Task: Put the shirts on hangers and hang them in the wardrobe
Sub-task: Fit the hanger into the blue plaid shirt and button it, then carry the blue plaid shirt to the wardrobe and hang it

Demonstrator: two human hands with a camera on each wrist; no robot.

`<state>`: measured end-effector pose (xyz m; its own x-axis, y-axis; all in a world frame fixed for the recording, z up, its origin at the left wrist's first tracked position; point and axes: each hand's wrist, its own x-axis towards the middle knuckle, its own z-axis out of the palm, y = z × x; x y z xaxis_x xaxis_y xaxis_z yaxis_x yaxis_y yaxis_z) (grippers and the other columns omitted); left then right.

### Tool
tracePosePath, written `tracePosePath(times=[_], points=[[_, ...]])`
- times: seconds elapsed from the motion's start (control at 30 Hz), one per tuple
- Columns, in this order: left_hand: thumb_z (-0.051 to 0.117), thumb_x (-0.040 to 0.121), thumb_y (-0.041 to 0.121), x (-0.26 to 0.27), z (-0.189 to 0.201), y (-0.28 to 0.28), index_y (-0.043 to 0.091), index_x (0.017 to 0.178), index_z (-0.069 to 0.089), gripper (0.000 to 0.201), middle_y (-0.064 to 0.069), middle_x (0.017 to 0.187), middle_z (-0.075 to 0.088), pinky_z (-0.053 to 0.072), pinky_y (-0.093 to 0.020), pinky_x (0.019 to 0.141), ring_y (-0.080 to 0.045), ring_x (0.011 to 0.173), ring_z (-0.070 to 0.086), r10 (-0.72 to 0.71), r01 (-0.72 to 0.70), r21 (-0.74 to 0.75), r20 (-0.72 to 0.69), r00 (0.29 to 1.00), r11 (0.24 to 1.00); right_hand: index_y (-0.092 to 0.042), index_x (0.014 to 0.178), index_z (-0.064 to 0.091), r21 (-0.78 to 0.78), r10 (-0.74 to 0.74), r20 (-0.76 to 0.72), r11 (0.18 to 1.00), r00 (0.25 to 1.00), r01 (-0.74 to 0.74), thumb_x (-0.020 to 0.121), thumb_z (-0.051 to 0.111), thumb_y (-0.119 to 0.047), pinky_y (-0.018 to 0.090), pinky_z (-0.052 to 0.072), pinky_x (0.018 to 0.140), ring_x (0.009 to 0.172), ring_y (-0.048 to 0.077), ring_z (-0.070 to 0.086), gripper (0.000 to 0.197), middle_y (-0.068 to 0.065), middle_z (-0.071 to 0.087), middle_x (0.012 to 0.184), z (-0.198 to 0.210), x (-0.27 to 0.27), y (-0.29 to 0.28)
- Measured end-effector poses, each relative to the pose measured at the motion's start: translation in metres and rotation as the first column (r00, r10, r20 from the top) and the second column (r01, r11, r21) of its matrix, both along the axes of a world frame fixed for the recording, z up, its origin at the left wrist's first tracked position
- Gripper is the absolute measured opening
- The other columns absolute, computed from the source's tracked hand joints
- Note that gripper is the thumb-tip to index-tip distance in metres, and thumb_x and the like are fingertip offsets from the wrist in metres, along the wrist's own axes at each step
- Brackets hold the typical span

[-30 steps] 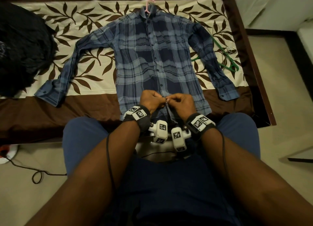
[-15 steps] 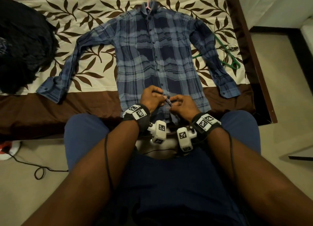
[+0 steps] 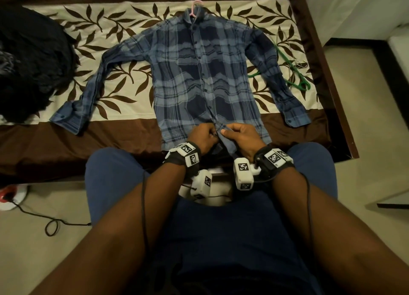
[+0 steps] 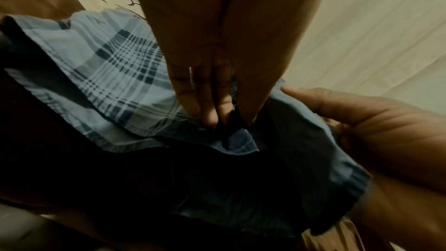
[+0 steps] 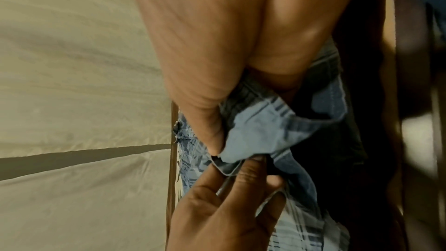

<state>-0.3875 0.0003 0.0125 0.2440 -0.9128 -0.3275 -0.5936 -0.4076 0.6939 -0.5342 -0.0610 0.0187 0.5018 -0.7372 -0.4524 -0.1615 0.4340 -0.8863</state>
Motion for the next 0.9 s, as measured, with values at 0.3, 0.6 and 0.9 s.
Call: tracePosePath(times=[0.3,0.6,0.9], points=[[0.068,0.089,0.025,0.018,0.036,0.019,0.007,0.094,0.063,0.019,-0.010,0.087,0.066,0.051,-0.035,0.069,-0.026,0.080,0.064,-0.296,0.272,0.231,0.077,0.952,0.934,-0.022,0.107,0.075,-0.345,0.427,-0.487,0.707,0.762,-0.617,0.088,0.072,-0.022,0.036,0.056,0.090,0.091,0.011,0.069,0.019,-0.002,0.075,0.097,0.015,-0.009,-0.004],[0.063,0.096,0.028,0.049,0.025,0.007,0.011,0.108,0.070,0.022,-0.006,0.096,0.071,0.055,-0.022,0.075,-0.014,0.083,0.064,-0.323,0.498,0.403,-0.427,0.844,0.768,-0.025,0.110,0.075,-0.027,0.740,-0.568,0.421,0.361,-0.906,0.092,0.067,-0.026,0.023,0.052,0.092,0.097,0.003,0.067,0.020,-0.013,0.073,0.104,0.012,0.008,-0.042],[0.067,0.089,0.030,0.240,0.002,-0.106,0.018,0.103,0.070,0.019,-0.001,0.092,0.070,0.051,-0.032,0.082,-0.023,0.093,0.067,0.270,-0.266,-0.044,0.111,0.957,0.963,-0.011,0.103,0.075,-0.436,0.213,-0.701,0.627,0.680,-0.645,0.092,0.069,-0.013,0.011,0.043,0.078,0.091,0.008,0.064,0.013,0.003,0.073,0.104,0.014,0.114,-0.253]])
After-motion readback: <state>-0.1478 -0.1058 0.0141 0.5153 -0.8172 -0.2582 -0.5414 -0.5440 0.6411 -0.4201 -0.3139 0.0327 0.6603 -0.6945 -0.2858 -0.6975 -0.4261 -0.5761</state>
